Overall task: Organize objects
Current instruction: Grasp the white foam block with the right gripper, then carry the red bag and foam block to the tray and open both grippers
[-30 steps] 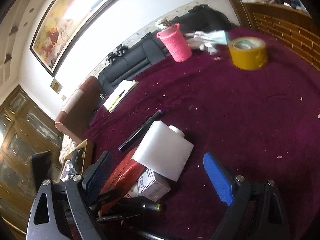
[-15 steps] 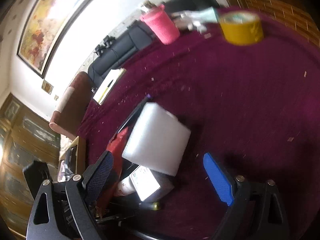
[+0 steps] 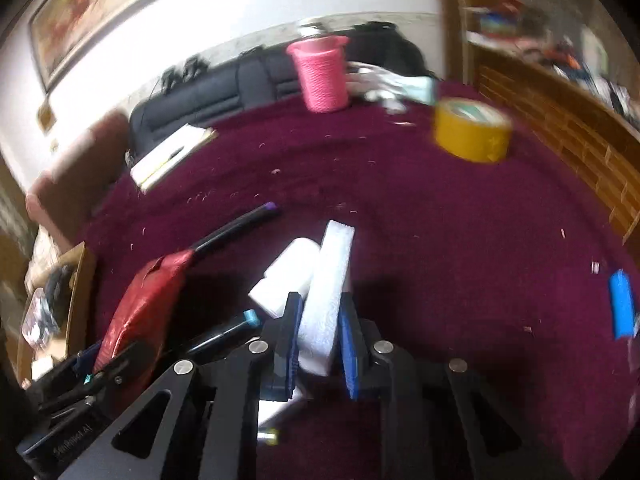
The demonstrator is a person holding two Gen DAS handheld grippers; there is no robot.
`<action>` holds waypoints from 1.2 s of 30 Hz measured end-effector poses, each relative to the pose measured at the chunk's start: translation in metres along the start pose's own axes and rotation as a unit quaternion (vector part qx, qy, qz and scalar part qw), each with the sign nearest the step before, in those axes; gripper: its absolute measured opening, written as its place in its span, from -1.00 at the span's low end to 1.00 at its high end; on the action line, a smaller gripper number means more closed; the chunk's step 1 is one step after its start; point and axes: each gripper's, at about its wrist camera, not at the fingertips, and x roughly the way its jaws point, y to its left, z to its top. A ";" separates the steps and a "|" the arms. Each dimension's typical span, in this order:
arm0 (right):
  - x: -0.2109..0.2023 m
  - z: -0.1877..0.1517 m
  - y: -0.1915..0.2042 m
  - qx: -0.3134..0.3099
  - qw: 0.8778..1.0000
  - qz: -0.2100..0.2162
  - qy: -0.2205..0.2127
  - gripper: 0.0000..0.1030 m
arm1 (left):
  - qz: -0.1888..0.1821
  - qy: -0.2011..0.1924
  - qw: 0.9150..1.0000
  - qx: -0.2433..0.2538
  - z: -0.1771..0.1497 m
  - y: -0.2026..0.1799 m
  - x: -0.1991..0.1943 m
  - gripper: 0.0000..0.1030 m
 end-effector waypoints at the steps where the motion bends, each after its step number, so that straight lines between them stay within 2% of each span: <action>1: 0.001 0.001 -0.009 0.013 1.000 0.004 0.006 -0.66 | 0.000 -0.001 1.000 0.000 0.000 0.000 0.000 0.11; 4: -0.001 -0.001 -0.038 0.065 0.997 0.047 0.014 -0.67 | 0.000 -0.001 1.000 0.000 0.000 -0.001 0.000 0.11; 7: -0.007 -0.003 -0.047 0.083 0.994 0.073 0.004 -0.70 | 0.000 -0.002 1.000 0.002 0.000 -0.001 0.000 0.11; 10: -0.020 -0.003 -0.039 0.080 0.991 0.108 -0.023 -0.70 | -0.002 -0.010 1.000 0.000 0.000 -0.001 -0.003 0.11; 14: -0.037 0.001 -0.028 0.065 0.988 0.128 -0.062 -0.70 | -0.010 -0.033 0.999 -0.015 0.002 0.003 -0.017 0.11; 17: -0.041 -0.001 -0.017 0.061 0.985 0.153 -0.058 -0.70 | 0.003 -0.054 0.998 -0.017 0.002 0.004 -0.036 0.11; 25: -0.036 -0.002 0.042 0.058 0.960 0.271 0.029 -0.69 | 0.044 -0.088 0.994 -0.048 -0.006 0.042 -0.105 0.12; 28: -0.030 -0.005 0.074 0.058 0.944 0.315 0.081 -0.69 | 0.076 -0.091 0.991 -0.065 -0.011 0.070 -0.129 0.12; 34: -0.014 -0.016 0.150 0.044 0.913 0.379 0.144 -0.68 | 0.149 -0.088 0.979 -0.111 -0.023 0.138 -0.155 0.12; 36: -0.004 -0.023 0.179 0.032 0.910 0.385 0.151 -0.68 | 0.168 -0.084 0.975 -0.122 -0.028 0.158 -0.158 0.12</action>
